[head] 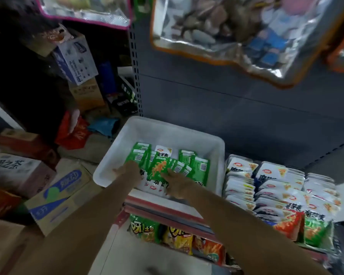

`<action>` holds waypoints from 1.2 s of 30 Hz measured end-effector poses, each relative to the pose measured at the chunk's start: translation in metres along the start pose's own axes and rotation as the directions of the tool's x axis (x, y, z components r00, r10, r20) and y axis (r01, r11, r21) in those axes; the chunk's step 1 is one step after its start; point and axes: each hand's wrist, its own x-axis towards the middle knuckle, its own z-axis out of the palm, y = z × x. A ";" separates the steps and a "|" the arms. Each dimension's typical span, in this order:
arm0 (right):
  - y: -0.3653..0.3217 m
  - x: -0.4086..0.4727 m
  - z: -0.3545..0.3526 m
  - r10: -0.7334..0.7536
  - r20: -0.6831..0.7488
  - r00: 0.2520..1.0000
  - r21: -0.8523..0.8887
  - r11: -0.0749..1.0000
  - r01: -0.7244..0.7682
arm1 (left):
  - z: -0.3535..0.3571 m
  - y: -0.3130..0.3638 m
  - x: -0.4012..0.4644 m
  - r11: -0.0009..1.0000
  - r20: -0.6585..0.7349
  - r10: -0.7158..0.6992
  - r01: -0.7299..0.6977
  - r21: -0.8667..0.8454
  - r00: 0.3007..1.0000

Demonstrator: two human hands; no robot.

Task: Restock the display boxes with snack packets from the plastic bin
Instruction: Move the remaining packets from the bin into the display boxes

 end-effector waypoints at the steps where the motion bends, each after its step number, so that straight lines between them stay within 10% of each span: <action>1: -0.002 0.002 0.000 0.017 0.006 1.000 -0.022 1.000 -0.017 | 0.000 -0.001 0.003 0.998 0.016 -0.007 0.006 0.058 1.000; 14: -0.004 -0.007 -0.005 0.036 -0.026 0.999 0.042 0.999 -0.035 | -0.013 0.003 -0.020 0.975 -0.286 0.153 -0.099 0.197 0.946; 17: -0.002 -0.020 -0.015 0.050 -0.209 0.977 0.338 0.941 0.025 | -0.020 0.000 -0.035 0.990 -0.412 0.142 -0.131 0.056 0.900; 20: 0.009 -0.040 -0.027 0.062 -0.501 0.863 0.284 0.954 0.096 | -0.021 0.003 -0.050 0.954 -0.509 0.252 -0.299 -0.011 0.823; 26: 0.037 -0.094 -0.053 -0.046 -0.772 0.634 -0.074 0.997 -0.017 | -0.038 0.039 -0.091 0.577 -0.748 0.439 -0.795 -0.190 0.497; 31: 0.077 -0.157 -0.062 0.172 -0.755 0.633 0.252 0.967 0.038 | -0.051 0.094 -0.125 0.337 -0.676 0.298 -0.737 -0.586 0.674; 36: 0.136 -0.213 -0.044 0.288 -0.758 0.585 0.425 0.899 0.108 | -0.046 0.165 -0.160 0.257 -0.629 0.490 -0.789 -0.558 0.604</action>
